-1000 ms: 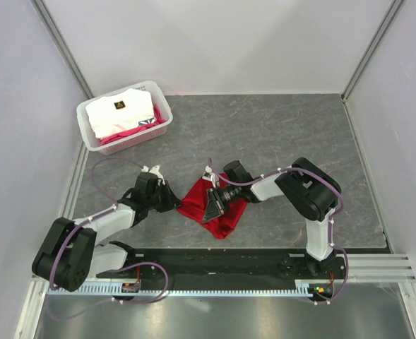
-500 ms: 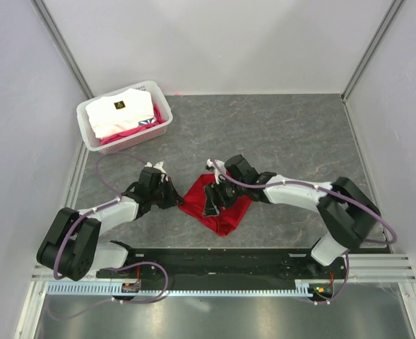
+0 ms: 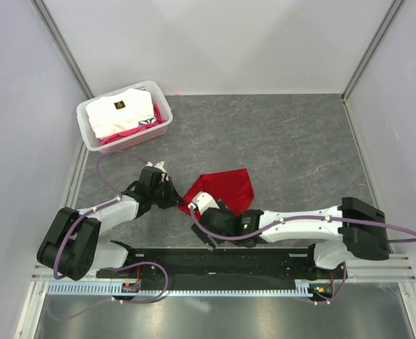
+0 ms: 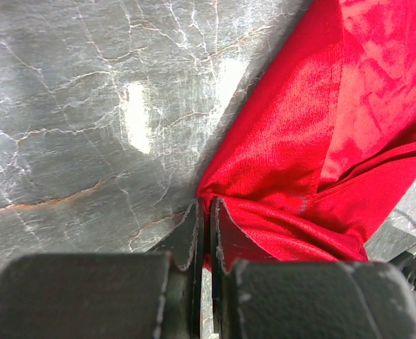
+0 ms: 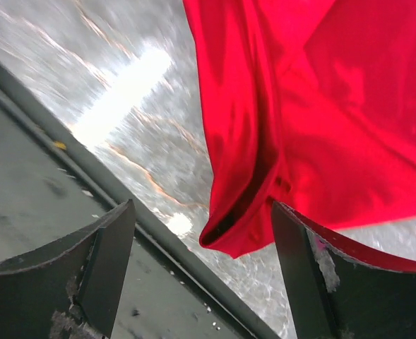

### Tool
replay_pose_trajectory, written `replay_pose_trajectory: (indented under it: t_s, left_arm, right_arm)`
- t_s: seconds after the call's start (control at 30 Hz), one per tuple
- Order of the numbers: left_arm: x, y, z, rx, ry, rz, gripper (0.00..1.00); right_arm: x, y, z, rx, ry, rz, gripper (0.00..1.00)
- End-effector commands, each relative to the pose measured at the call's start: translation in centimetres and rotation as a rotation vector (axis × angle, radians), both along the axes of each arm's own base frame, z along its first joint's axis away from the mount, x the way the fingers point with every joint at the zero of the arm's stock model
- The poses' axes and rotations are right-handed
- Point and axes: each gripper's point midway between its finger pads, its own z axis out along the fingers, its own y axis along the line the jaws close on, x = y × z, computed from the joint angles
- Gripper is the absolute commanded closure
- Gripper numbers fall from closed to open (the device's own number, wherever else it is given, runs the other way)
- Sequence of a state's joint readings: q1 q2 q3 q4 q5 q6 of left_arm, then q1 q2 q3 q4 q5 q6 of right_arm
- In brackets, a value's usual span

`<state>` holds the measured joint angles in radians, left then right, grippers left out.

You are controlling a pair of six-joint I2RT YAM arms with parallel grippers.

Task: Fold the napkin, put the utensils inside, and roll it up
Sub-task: Roll the napkin with the utensil

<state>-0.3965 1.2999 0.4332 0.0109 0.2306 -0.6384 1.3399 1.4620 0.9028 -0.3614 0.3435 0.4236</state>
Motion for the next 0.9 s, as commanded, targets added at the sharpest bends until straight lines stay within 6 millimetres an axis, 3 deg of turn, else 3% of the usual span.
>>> replay_pose_trajectory:
  t_s: [0.0, 0.13, 0.27, 0.37, 0.43, 0.47, 0.6, 0.63, 0.87]
  left_arm:
    - [-0.9, 0.4, -0.8, 0.046, 0.033, -0.039, 0.98]
    - [-0.9, 0.4, -0.7, 0.045, 0.031, -0.041, 0.98]
    - [-1.0, 0.4, -0.8, 0.048, 0.032, -0.041, 0.98]
    - [-1.0, 0.4, -0.8, 0.048, 0.035, -0.038, 0.98]
    - [-1.0, 0.5, -0.8, 0.050, 0.034, -0.039, 0.98]
    - [-1.0, 0.4, -0.8, 0.050, 0.036, -0.039, 0.98]
    - [-1.0, 0.5, -0.9, 0.050, 0.040, -0.036, 0.98]
    - [-1.0, 0.5, -0.9, 0.052, 0.040, -0.037, 0.98]
    - [-1.0, 0.4, -0.9, 0.053, 0.045, -0.040, 0.98]
  right_arm:
    - [1.0, -0.9, -0.5, -0.115, -0.110, -0.116, 0.16]
    - [1.2, -1.1, -1.1, -0.148, -0.127, -0.131, 0.25]
    - [1.3, -1.5, -1.1, -0.152, -0.124, -0.133, 0.60]
    - [1.2, -1.9, -1.3, -0.111, -0.069, -0.131, 0.76]
    - [0.8, -2.5, -2.2, -0.072, 0.019, -0.120, 0.80]
    - [0.8, -1.8, -1.3, 0.002, 0.044, -0.114, 0.82]
    - [0.7, -2.4, -1.5, 0.114, 0.185, -0.131, 0.83]
    - [-0.1, -2.6, -1.9, 0.127, 0.241, -0.116, 0.83]
    - [-0.7, -4.5, -4.4, 0.136, 0.414, -0.219, 0.83]
